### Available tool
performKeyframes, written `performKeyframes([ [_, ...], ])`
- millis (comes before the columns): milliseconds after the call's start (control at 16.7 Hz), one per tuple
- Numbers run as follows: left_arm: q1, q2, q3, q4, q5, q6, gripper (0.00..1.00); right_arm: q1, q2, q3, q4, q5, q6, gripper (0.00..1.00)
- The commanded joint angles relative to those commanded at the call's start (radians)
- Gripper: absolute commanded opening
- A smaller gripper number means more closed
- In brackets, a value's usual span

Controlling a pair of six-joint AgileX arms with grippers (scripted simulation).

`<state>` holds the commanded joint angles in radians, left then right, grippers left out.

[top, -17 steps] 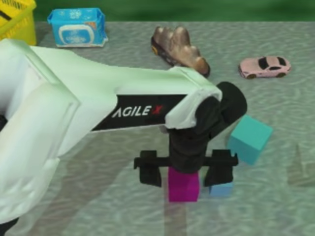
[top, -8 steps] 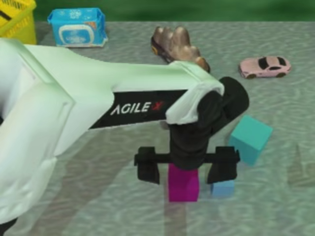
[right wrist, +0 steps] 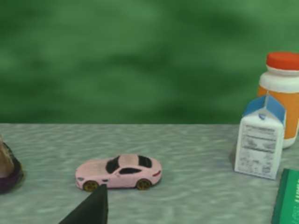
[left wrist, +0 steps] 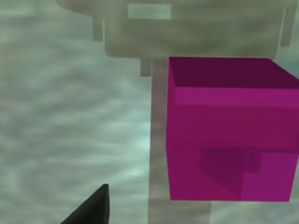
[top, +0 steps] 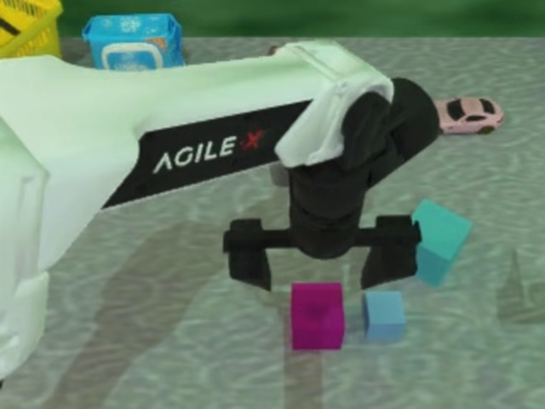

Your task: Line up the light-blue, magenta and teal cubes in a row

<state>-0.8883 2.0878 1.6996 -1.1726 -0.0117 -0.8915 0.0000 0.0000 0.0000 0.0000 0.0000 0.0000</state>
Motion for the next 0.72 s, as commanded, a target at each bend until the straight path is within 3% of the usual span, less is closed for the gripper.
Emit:
performKeyframes([
  [360,0.012,-0.026,-0.026,0.024,-0.002,0.008,1.0,0.009,0.026,0.026,-0.019,-0.001,-0.009,1.0],
  [720,0.163,-0.337,-0.296,0.206,-0.016,0.102,1.0,0.077,0.313,0.297,-0.204,-0.002,-0.099,1.0],
])
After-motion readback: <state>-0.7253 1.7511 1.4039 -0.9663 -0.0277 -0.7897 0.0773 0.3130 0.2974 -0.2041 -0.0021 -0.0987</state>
